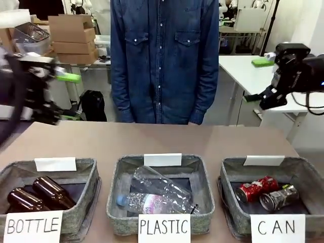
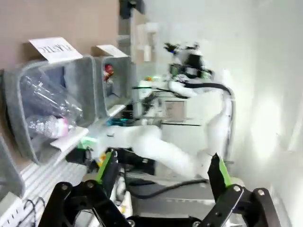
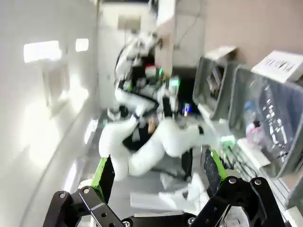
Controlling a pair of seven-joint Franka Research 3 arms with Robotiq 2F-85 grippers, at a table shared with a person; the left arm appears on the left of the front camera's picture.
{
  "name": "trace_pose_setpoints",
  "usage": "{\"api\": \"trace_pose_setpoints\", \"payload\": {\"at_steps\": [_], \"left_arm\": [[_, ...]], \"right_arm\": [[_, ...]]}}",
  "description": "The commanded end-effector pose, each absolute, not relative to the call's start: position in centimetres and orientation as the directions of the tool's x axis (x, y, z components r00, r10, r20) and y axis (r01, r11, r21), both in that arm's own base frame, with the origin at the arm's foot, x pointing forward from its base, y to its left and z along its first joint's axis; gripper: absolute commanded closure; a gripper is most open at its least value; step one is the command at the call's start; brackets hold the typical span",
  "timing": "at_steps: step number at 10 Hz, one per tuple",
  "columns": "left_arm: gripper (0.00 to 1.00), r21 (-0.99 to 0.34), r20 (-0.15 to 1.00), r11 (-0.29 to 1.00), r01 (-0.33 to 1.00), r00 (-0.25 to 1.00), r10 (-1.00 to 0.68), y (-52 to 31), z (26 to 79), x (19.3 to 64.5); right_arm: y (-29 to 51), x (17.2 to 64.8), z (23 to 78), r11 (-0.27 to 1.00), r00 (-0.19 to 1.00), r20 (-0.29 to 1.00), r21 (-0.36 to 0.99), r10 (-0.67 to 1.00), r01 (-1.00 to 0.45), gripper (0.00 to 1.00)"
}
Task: Sort the can waste into the basket.
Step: Pick up the can waste from the table and place it in the right Fabric basket.
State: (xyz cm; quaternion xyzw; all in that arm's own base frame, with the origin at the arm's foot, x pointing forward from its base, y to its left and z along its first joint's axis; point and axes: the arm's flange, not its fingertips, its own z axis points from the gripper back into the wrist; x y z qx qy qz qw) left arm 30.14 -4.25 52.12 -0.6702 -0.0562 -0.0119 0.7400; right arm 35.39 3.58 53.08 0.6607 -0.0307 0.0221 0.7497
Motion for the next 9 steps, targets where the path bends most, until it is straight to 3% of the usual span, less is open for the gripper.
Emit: {"api": "trace_pose_setpoints", "payload": {"at_steps": [1, 2, 9], "left_arm": [[0.00, -0.971, 0.147, 0.195, 0.136, 0.988, 0.041, -8.3, 52.0, 30.5], [0.00, -0.971, 0.147, 0.195, 0.136, 0.988, 0.041, -8.3, 52.0, 30.5], [0.00, -0.971, 0.147, 0.195, 0.136, 0.988, 0.041, -8.3, 52.0, 30.5]], "right_arm": [[4.7, 35.0, 52.1, 0.245, 0.989, 0.051, 0.969, -0.142, -0.015, 0.00], [3.6, 35.4, 53.1, 0.126, 0.997, 0.075, 0.989, -0.007, -0.074, 0.00], [3.6, 35.4, 53.1, 0.126, 0.997, 0.075, 0.989, -0.007, -0.074, 0.00]]}}
